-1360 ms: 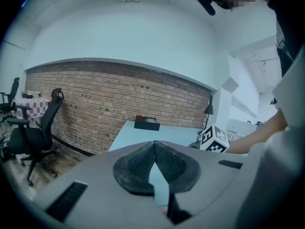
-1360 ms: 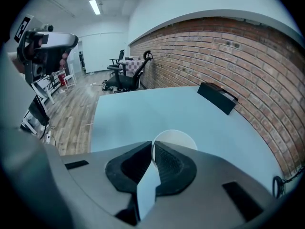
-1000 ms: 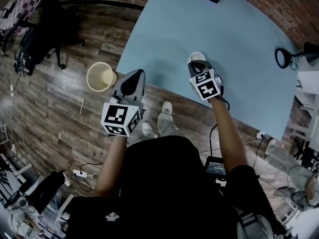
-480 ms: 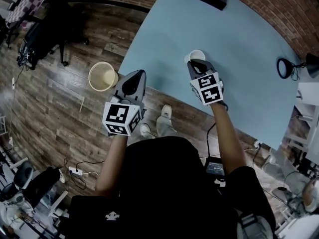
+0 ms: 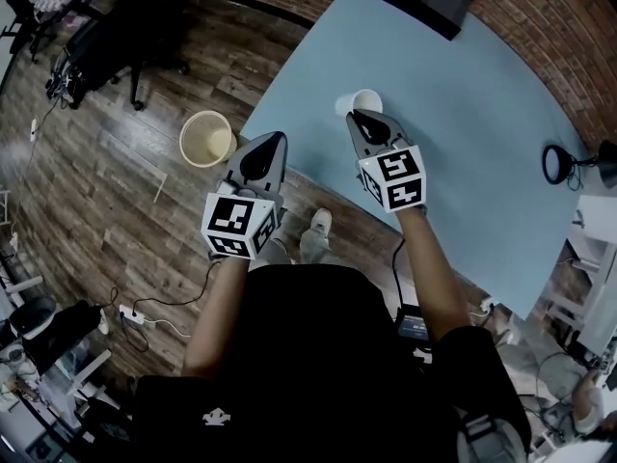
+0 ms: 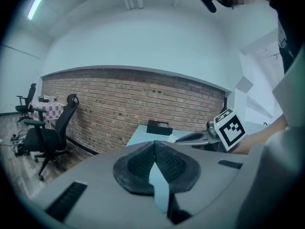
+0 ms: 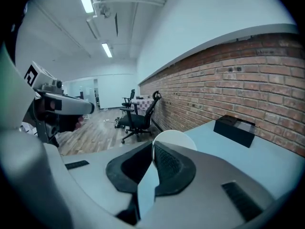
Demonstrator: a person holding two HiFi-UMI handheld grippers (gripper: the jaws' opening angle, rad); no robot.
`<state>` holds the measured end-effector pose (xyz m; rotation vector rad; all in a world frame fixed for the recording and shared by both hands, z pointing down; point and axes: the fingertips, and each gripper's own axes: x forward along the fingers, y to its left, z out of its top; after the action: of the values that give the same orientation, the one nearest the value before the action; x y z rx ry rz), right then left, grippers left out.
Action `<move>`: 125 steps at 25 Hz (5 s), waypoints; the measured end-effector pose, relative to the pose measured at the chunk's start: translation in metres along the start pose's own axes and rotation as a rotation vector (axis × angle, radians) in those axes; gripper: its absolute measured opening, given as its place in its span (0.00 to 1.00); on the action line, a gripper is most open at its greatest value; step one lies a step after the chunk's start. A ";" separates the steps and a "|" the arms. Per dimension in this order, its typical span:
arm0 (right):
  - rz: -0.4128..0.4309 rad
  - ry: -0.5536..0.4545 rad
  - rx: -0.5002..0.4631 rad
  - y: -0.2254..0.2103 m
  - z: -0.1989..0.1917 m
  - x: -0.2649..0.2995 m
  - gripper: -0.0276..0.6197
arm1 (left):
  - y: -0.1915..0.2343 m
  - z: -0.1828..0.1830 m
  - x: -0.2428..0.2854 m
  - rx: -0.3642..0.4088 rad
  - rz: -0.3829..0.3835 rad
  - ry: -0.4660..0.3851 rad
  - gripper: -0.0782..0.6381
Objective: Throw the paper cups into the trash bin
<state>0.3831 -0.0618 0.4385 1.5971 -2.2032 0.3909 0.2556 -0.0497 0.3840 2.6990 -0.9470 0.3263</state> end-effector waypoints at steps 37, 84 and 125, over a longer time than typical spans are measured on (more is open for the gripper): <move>0.411 -0.190 -0.072 0.237 0.154 0.127 0.07 | 0.211 0.015 -0.146 -0.084 0.350 -0.100 0.12; 0.540 0.066 -0.073 0.362 0.143 0.374 0.07 | 0.470 -0.079 -0.188 -0.307 0.538 0.005 0.12; 0.528 0.603 -0.033 0.391 -0.303 0.631 0.07 | 0.568 -0.450 -0.075 -0.610 0.584 0.253 0.12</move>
<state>-0.1169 -0.3371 1.0012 0.7103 -2.0776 0.8496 -0.2185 -0.2913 0.8819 1.7606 -1.4532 0.3945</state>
